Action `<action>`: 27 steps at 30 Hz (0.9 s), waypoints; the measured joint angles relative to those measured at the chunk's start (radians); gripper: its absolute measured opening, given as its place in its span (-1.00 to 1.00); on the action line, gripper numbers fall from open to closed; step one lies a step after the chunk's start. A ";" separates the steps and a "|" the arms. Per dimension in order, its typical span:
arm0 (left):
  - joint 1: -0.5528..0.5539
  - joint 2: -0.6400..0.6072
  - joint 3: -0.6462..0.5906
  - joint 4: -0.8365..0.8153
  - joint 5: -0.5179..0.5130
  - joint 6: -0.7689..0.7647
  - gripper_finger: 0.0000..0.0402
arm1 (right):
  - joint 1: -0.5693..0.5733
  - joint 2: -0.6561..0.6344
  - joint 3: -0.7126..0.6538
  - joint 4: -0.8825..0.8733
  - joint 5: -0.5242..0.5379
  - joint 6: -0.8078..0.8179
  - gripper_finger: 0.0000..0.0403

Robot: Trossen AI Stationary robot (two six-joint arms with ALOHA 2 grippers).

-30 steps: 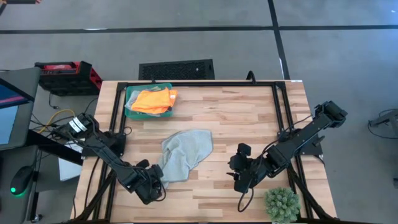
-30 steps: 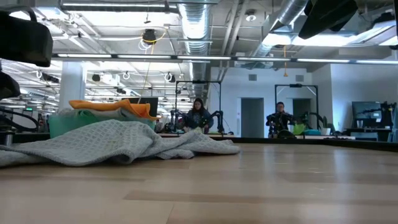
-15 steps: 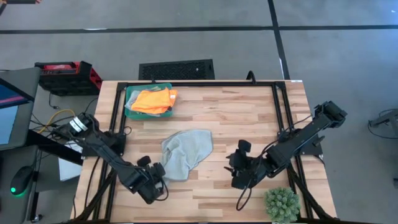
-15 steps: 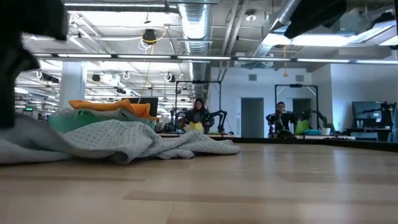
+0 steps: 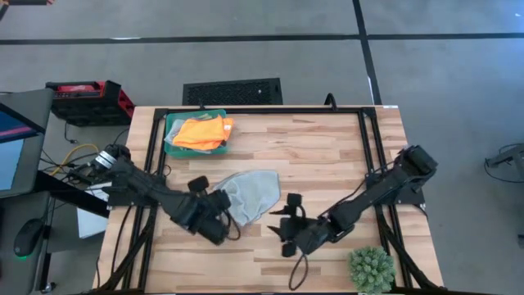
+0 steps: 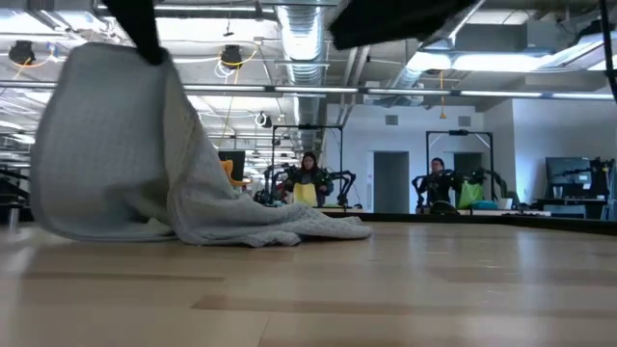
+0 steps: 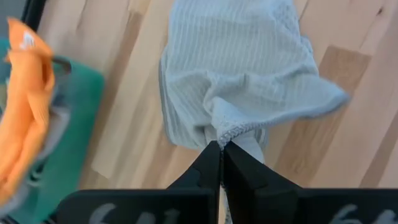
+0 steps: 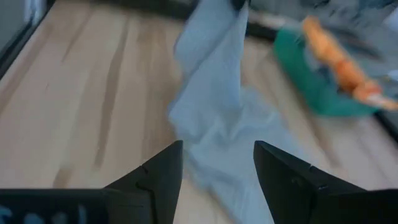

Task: Fold microfiber towels
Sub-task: Fold the gray towel

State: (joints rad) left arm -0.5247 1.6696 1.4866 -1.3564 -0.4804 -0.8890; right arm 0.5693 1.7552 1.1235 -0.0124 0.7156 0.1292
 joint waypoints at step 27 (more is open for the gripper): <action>0.078 0.001 0.049 0.002 -0.041 0.130 -1.00 | -0.148 0.398 0.191 0.602 0.027 -0.209 0.10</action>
State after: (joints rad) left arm -0.4469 1.6703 1.5360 -1.3547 -0.5217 -0.7595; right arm 0.4217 2.1534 1.3147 0.5900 0.7426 -0.0796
